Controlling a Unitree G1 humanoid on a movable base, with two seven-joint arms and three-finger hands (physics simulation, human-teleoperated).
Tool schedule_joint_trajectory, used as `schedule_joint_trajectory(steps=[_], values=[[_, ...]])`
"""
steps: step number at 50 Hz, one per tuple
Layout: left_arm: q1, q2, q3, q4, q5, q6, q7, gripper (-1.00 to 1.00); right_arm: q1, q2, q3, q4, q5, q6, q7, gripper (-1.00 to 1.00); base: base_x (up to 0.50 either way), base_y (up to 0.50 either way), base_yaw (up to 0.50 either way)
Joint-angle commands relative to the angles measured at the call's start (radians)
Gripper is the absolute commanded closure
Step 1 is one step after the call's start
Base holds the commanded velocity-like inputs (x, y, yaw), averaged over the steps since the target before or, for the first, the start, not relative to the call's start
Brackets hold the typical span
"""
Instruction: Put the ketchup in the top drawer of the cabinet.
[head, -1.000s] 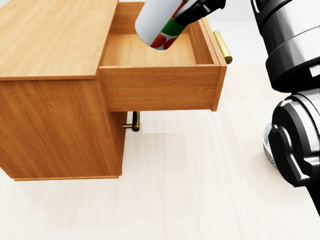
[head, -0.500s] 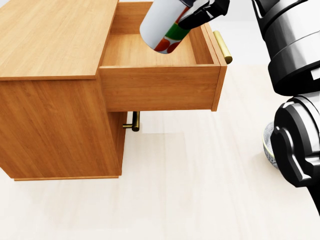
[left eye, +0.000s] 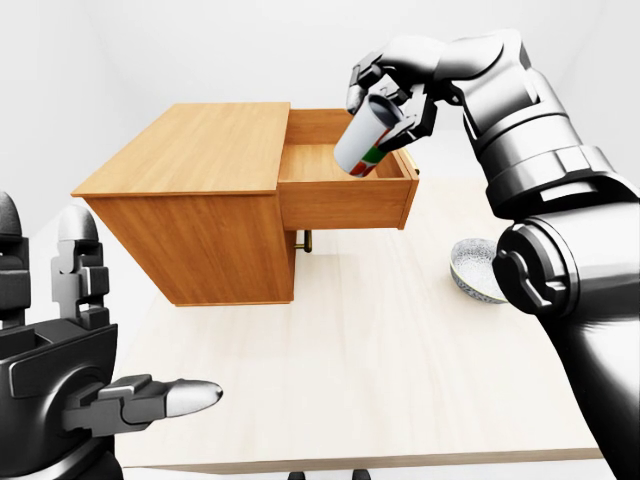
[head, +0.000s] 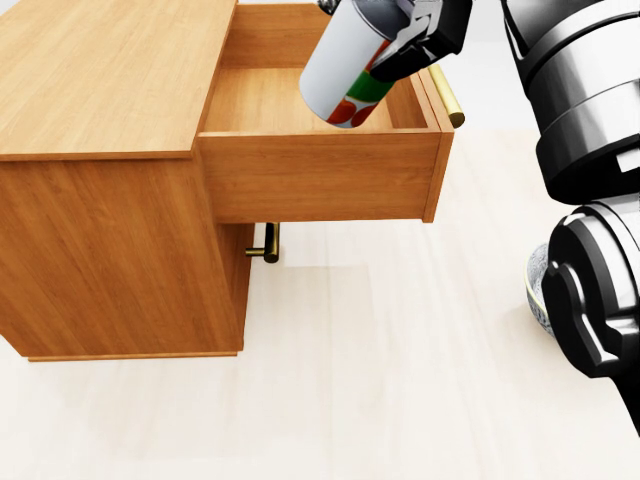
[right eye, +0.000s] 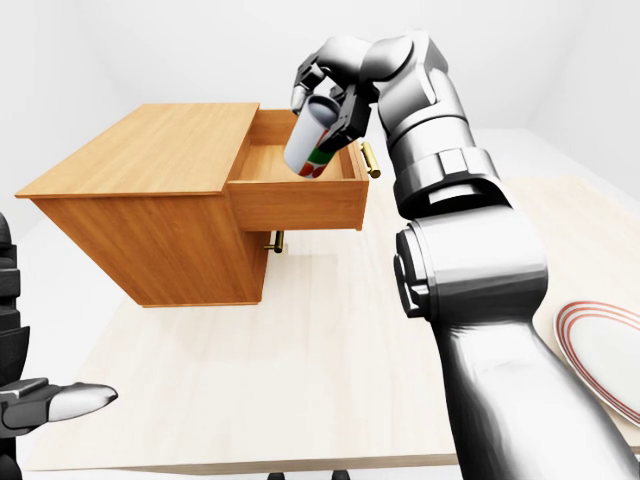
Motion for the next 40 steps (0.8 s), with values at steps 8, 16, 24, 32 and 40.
schedule_joint_trajectory(steps=[8,16,24,32,40], values=[[0.006,-0.005,-0.006,0.003,0.008,0.000,-0.007,-1.00,0.002,-0.014,-0.020,0.001,-0.049,0.000,0.000,1.00,0.00,0.00,0.00],[0.002,-0.002,0.001,0.002,0.001,0.000,-0.005,-1.00,-0.019,-0.023,-0.016,-0.001,-0.059,0.000,0.000,1.00,0.00,0.00,0.00],[0.011,-0.008,-0.001,-0.003,0.002,0.000,-0.009,-1.00,-0.042,-0.019,-0.011,-0.007,-0.076,0.000,0.000,1.00,0.00,0.00,0.00],[0.008,-0.006,-0.004,-0.006,0.003,0.000,-0.007,-1.00,-0.031,-0.007,-0.019,0.001,-0.081,0.000,-0.012,1.00,0.00,0.00,0.00],[0.012,-0.009,-0.004,-0.008,0.003,0.000,-0.012,-1.00,0.007,0.002,-0.008,0.009,-0.117,0.000,-0.166,1.00,0.00,0.00,0.00]])
